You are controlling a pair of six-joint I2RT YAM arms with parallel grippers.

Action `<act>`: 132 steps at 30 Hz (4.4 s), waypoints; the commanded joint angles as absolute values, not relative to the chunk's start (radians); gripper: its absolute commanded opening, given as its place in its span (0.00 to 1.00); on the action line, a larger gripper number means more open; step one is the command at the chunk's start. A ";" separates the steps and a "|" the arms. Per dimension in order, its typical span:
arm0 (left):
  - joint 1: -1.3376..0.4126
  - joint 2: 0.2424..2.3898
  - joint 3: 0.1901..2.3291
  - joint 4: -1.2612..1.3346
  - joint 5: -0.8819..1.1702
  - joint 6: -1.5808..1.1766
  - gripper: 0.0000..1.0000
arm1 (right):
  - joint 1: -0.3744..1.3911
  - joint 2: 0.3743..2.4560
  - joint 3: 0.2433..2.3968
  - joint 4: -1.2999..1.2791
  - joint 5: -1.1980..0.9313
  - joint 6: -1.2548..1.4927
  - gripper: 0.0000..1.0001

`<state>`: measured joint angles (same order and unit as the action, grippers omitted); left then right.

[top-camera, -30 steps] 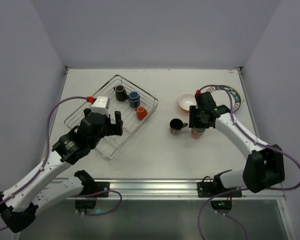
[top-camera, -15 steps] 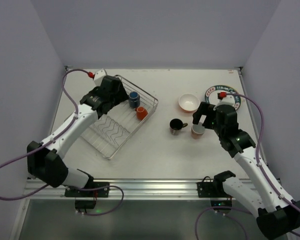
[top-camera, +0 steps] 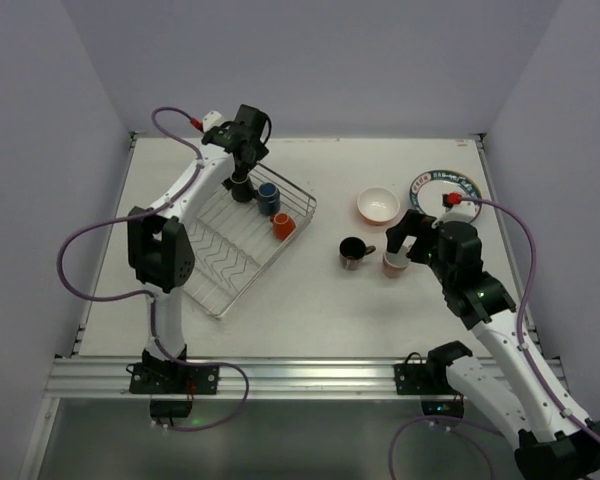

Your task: Unload the mixed dishes from the dish rack

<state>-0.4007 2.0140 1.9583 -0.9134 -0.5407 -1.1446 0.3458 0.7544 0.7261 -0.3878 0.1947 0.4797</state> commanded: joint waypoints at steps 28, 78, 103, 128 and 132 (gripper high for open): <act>-0.302 2.272 2.043 -0.917 -0.537 -1.170 0.64 | 0.345 0.739 0.713 -0.316 0.150 0.472 0.98; -0.572 1.064 0.694 0.822 0.596 -1.312 0.00 | 0.344 0.520 0.592 0.205 -0.761 0.610 0.94; -0.768 1.100 0.574 0.888 0.411 -1.511 0.00 | 0.494 0.715 0.693 0.269 -0.782 0.545 0.66; -0.796 0.991 0.618 0.330 0.094 -1.406 1.00 | 0.581 0.689 0.771 0.068 -0.539 0.420 0.00; -0.775 0.913 0.768 -0.074 -0.305 -1.162 1.00 | 0.578 0.692 0.892 -0.334 -0.229 0.406 0.00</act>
